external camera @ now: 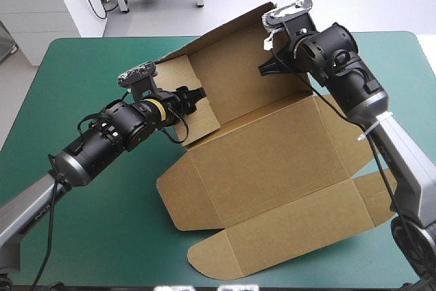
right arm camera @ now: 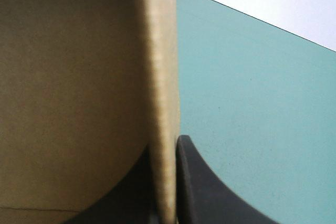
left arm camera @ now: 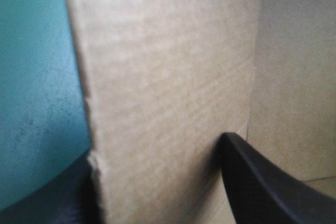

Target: Fold the box

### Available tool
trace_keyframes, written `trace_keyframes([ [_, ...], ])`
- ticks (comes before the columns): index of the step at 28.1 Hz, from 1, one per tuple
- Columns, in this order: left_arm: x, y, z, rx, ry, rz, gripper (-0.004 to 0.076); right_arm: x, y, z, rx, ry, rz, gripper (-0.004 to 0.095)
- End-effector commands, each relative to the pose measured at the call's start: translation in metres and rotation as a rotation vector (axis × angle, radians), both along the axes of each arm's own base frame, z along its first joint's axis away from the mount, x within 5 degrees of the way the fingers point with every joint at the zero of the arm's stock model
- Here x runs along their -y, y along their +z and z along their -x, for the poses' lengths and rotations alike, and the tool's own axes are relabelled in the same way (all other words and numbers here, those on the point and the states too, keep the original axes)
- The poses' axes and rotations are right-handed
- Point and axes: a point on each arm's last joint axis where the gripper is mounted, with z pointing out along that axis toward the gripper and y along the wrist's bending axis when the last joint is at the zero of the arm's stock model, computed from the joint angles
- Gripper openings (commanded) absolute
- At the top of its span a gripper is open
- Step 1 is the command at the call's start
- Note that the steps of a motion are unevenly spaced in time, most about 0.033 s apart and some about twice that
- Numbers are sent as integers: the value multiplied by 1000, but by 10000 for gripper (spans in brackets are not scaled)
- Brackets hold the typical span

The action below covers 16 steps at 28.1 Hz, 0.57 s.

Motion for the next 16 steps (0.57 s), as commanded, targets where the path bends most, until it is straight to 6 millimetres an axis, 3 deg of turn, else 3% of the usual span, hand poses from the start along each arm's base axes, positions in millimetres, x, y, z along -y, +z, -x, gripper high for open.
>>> trace_keyframes([
  [1,-1,22,5,81,-16,53,333,7,32,12,139,8,-64,-15],
  [5,-2,22,4,107,-39,-10,-3,7,31,13,127,7,-67,-15],
  [12,0,36,7,161,-181,-130,-8,9,28,14,91,-15,-73,-16],
  [16,6,48,-5,110,-206,-231,-8,23,22,9,22,-57,-110,-16],
])
